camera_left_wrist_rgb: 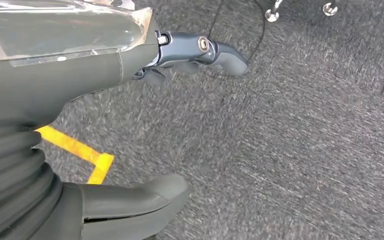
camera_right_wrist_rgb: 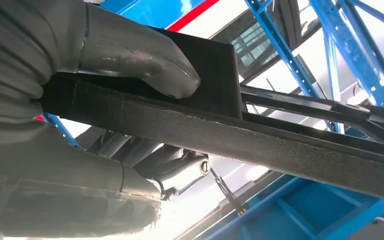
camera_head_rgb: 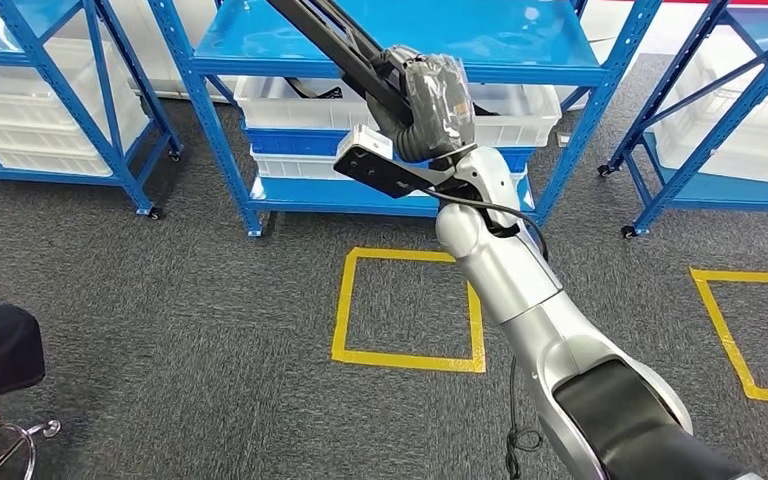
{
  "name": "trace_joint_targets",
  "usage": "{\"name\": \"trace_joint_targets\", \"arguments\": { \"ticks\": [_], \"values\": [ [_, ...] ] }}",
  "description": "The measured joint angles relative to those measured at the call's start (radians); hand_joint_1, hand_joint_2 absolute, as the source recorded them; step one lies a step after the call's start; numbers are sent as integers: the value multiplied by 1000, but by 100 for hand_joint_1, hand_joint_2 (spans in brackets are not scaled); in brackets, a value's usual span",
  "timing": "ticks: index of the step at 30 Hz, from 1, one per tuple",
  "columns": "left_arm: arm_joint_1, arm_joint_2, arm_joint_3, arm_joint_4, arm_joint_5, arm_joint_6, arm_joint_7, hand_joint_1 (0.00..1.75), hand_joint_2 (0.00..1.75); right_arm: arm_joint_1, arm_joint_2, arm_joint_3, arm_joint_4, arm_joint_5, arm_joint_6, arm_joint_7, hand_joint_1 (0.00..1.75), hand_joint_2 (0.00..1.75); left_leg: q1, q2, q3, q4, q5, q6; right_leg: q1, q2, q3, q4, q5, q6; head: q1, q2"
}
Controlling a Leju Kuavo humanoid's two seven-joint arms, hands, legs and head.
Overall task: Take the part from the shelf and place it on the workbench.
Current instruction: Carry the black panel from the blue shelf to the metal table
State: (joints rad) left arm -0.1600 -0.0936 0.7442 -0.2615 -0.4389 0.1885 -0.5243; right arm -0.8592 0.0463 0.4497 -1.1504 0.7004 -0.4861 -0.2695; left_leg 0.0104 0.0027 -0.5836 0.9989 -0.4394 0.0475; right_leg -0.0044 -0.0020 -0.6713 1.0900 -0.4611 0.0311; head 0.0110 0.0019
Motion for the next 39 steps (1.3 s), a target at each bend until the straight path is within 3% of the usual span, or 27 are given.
{"name": "trace_joint_targets", "arguments": {
  "ticks": [2,3,4,5,6,7,8,10,11,13,14,16,18,19,20,21,23,25,29,39],
  "values": [
    [0,-1,1,0,1,-5,-1,0,175,0,-3,0,1,0,-1,1,175,175,0,3,-24,-2,21,3,-6,1,-39,121,-72,-3,2,0],
    [0,-2,1,0,1,-7,-1,0,175,1,-4,0,1,0,-1,1,175,175,1,4,-38,-1,32,1,-11,1,-52,178,-90,3,2,0],
    [0,-3,1,0,1,-8,-1,0,175,2,-5,0,1,0,-1,1,175,175,2,6,-51,-1,42,-3,-15,1,-54,212,-90,15,2,0],
    [1,-3,1,0,1,-9,-1,0,175,2,-6,0,2,0,-1,1,175,175,5,7,-65,0,52,-8,-19,1,-39,212,-73,29,2,0],
    [1,-4,1,0,2,-9,-1,0,175,2,-7,0,2,0,-1,1,175,175,8,8,-77,2,61,-14,-24,1,-6,177,-48,44,2,0],
    [1,-4,2,0,2,-9,-1,0,175,2,-7,0,2,-1,-1,2,175,175,11,8,-88,5,69,-21,-29,0,40,112,-35,55,2,0],
    [1,-3,3,0,3,-9,-2,0,175,1,-7,0,2,-2,-1,2,175,175,13,8,-98,9,77,-29,-27,1,91,40,-36,58,3,0],
    [2,-1,4,0,6,-10,-5,0,175,0,-7,0,2,-5,-1,2,175,175,11,8,-109,13,91,-43,-21,4,152,-58,-60,47,3,0],
    [3,0,5,0,7,-10,-6,0,175,0,-7,0,1,-6,-1,2,175,175,11,7,-111,11,99,-49,-15,5,159,-71,-65,37,3,0],
    [5,-1,6,0,8,-10,-7,0,175,-1,-8,0,1,-6,-1,3,175,175,15,7,-116,10,103,-58,-20,5,150,-71,-56,15,2,0],
    [5,-1,7,0,9,-10,-7,0,175,-1,-9,0,1,-6,-1,3,175,175,18,6,-123,26,86,-62,-21,5,146,-71,-49,2,2,0],
    [6,-1,8,0,9,-10,-7,0,175,-2,-8,0,1,-6,-1,3,175,175,20,4,-159,123,8,-68,-20,4,134,-71,-36,-20,2,0],
    [7,0,11,0,10,-10,-8,0,175,-1,-8,1,2,-6,-1,3,175,175,20,2,-203,258,-64,-71,-13,4,120,-70,-25,-32,1,0],
    [7,0,12,0,10,-11,-8,0,175,-1,-8,1,2,-7,-1,3,175,175,20,1,-208,295,-75,-70,-9,4,114,-70,-21,-35,1,0],
    [8,0,14,0,10,-11,-9,0,175,0,-8,1,3,-7,0,3,175,175,19,0,-195,294,-69,-66,-6,4,110,-70,-18,-36,1,0],
    [8,0,14,0,10,-12,-10,0,175,1,-8,1,3,-7,0,3,175,175,18,-1,-161,254,-49,-60,-2,5,108,-70,-15,-36,1,0],
    [8,1,15,0,10,-13,-13,0,175,-1,-9,0,4,-8,-1,3,175,175,13,-3,-68,120,-15,-41,3,5,105,-70,-12,-33,2,0],
    [7,3,15,0,9,-14,-16,0,175,-4,-9,0,4,-10,-1,3,175,175,4,-5,-18,39,-9,-29,4,3,102,-70,-8,-26,3,0],
    [8,3,16,0,10,-15,-17,0,175,-4,-10,0,4,-13,-1,3,175,175,-7,-4,-18,20,-5,-39,7,2,93,-64,-7,-23,3,0],
    [8,1,17,1,10,-15,-18,0,175,-5,-11,0,4,-19,1,3,175,175,-23,-4,-31,21,7,-20,0,2,81,-68,8,0,3,0]
  ]
}}
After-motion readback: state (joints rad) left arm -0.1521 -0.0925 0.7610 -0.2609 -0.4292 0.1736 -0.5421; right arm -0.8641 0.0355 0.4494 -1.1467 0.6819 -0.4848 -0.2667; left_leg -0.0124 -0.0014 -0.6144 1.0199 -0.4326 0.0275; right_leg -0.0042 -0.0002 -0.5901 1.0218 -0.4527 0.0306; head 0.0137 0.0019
